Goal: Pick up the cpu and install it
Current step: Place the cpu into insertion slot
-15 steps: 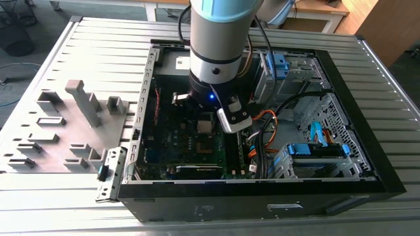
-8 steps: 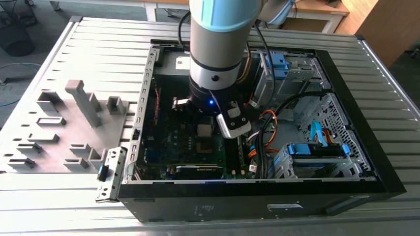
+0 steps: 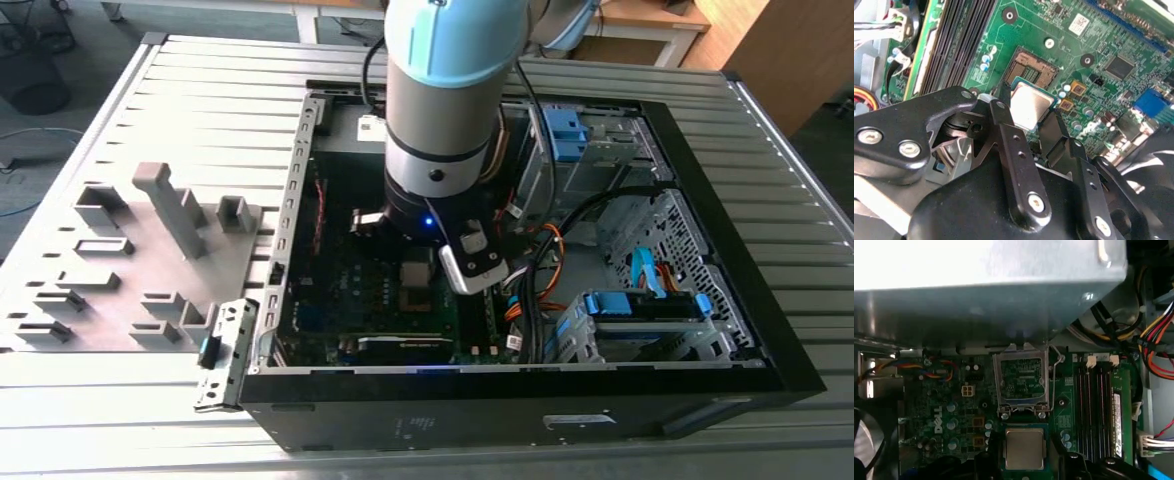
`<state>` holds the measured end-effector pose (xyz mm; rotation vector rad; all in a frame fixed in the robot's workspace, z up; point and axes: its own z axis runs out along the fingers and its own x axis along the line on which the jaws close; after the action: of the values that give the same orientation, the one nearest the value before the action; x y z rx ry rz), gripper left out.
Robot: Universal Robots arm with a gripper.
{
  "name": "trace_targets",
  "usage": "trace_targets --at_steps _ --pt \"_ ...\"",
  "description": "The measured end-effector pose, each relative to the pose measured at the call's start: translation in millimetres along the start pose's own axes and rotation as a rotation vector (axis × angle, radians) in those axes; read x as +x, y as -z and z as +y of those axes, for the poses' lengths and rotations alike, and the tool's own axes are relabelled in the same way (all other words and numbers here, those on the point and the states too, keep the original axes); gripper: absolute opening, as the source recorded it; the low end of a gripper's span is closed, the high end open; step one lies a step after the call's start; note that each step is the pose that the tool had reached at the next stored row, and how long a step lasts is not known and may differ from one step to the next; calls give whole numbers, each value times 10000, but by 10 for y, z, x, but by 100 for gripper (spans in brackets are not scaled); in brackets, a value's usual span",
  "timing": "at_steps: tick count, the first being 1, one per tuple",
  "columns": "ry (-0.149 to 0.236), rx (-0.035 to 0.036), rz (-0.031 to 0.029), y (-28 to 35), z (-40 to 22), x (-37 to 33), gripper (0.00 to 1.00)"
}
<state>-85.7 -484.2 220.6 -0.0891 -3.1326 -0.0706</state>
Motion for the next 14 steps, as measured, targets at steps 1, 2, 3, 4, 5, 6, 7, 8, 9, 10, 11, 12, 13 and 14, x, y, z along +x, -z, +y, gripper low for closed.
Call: trace_targets --at_steps 1,2,3,4,5,6,7,8,9,10,11,12,13,14 --pt "0 0 0 -11 -12 -1 47" --pt "0 0 0 -22 -26 -1 47" --pt "0 0 0 -33 -39 -2 47" --pt "-1 0 0 -47 -52 -3 47" --pt "-1 0 0 -58 -62 -4 47" --pt "-1 0 -1 -67 -70 -4 47" --pt "-2 0 -1 -74 -75 -4 47" --pt "-1 1 0 -83 -82 -5 47" --pt "-1 -1 -1 -94 -87 -5 47" --pt "-1 0 -1 -107 -92 -6 47" --pt "-1 1 0 -121 -96 -6 47" --pt "-1 1 0 -134 -100 -6 47" --pt "-2 1 0 -148 -102 -6 47" --pt "-2 1 0 -161 -104 -6 47"
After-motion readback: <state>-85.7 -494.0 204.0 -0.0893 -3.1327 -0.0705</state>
